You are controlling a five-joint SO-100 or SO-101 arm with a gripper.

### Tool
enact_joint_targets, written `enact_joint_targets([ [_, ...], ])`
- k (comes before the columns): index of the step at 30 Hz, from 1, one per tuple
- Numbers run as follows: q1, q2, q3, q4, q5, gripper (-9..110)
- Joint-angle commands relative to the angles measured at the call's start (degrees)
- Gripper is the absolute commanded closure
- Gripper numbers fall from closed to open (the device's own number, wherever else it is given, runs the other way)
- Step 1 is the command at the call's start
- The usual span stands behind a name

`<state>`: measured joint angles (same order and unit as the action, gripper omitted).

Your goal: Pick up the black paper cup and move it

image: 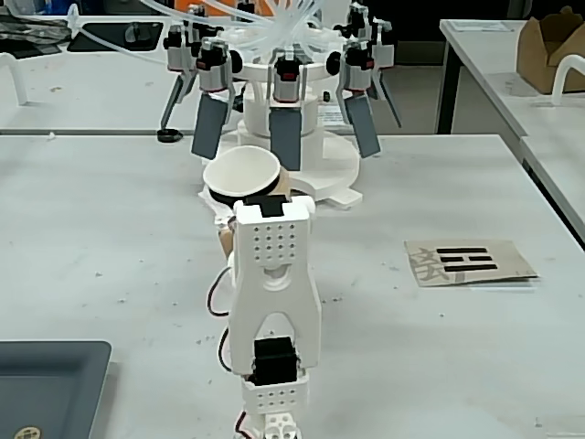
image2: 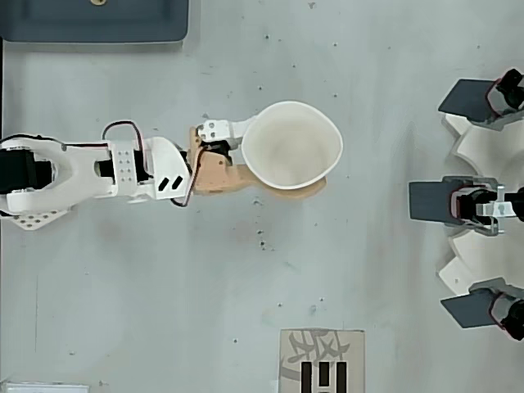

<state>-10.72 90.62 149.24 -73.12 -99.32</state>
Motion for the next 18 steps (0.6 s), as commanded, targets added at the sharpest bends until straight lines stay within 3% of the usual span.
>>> enact_joint_targets([
  [1, 1.1, 3.9, 0.4, -1.2, 0.6, 95],
  [18, 7.2, 4.7, 2.5, 0.0, 4.1, 95],
])
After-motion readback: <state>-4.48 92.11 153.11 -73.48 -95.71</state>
